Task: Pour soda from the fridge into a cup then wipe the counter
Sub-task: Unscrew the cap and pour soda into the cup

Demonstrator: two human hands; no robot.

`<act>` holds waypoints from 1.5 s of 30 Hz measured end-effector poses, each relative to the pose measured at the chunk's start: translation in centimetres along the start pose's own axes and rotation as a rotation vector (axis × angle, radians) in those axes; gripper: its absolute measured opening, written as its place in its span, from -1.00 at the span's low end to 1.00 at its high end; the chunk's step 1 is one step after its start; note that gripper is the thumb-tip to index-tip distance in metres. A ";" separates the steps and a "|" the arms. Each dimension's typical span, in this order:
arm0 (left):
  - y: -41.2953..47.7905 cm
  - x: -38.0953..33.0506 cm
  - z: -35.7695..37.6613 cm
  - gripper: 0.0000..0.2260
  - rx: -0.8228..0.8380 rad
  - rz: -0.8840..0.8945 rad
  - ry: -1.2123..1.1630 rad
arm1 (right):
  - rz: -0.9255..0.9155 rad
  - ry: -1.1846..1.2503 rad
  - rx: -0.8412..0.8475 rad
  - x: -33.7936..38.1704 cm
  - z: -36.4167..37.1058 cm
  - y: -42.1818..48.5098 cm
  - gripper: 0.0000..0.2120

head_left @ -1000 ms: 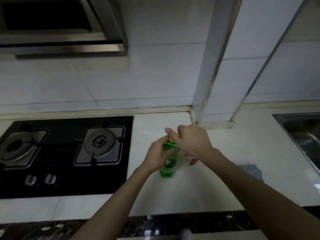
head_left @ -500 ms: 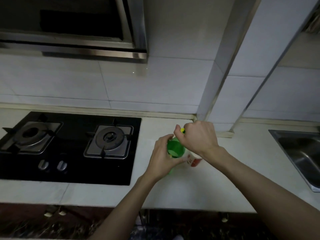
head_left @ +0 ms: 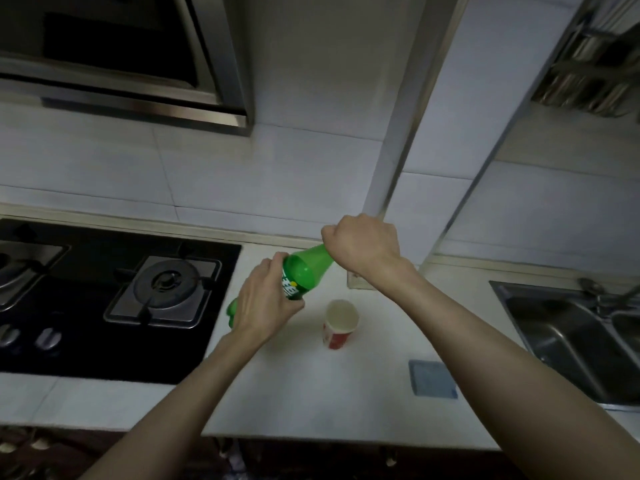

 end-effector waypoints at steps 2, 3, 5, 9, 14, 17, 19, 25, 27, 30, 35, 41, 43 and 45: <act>1.3 -0.6 0.0 -0.46 0.101 -0.015 -0.057 | -0.045 0.065 -0.103 -1.3 -0.6 0.5 -0.65; 1.8 -1.1 0.2 -0.44 0.154 -0.018 -0.068 | -0.077 0.071 -0.129 -1.9 -0.7 0.7 -0.63; 2.6 -2.5 0.5 -0.42 0.218 -0.007 -0.057 | -0.125 0.101 -0.173 -3.4 -1.0 0.8 -0.57; 4.4 -5.1 1.8 -0.44 0.302 -0.007 -0.064 | -0.135 0.153 -0.233 -6.9 -1.0 2.1 -0.55; 5.0 -6.3 3.1 -0.44 0.701 -0.032 -0.459 | -0.497 0.181 -0.459 -7.8 -1.5 2.3 -0.51; 4.7 -6.7 3.6 -0.50 0.922 -0.039 -0.549 | -0.693 0.171 -0.526 -8.1 -2.1 2.4 -0.55; 4.9 -6.6 3.8 -0.51 0.885 -0.069 -0.520 | -0.671 0.086 -0.457 -8.2 -1.8 3.2 -0.53; 5.8 -5.3 3.8 -0.40 0.390 -0.056 0.101 | -0.111 0.053 0.173 -9.4 2.6 6.5 -0.65; 6.0 -5.0 3.6 -0.43 0.319 -0.049 0.135 | -0.037 0.164 0.217 -9.2 3.2 6.9 -0.66; 6.2 -3.8 3.4 -0.41 0.407 -0.105 -0.052 | -0.082 0.211 0.043 -8.2 2.5 7.1 -0.62; 5.9 -3.3 2.8 -0.43 0.643 -0.090 -0.382 | -0.498 0.117 -0.332 -6.1 0.5 5.1 -0.48; 5.6 -3.3 2.9 -0.39 0.681 -0.087 -0.413 | -0.580 0.056 -0.373 -5.6 0.1 4.6 -0.54; 5.7 -3.2 2.9 -0.40 0.528 -0.088 -0.220 | -0.331 -0.005 -0.184 -6.2 0.8 5.5 -0.56; 5.8 -3.5 2.8 -0.42 0.367 -0.044 0.029 | -0.116 0.041 0.061 -7.4 1.9 6.4 -0.63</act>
Point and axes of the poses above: each hand's wrist, its own y-axis towards the middle knuckle, its own z-axis out of the palm, x = y × z, the point moved 6 cm from there along y, towards the middle knuckle, and after that the axes turned 4 degrees about x, right-handed, at the moved point
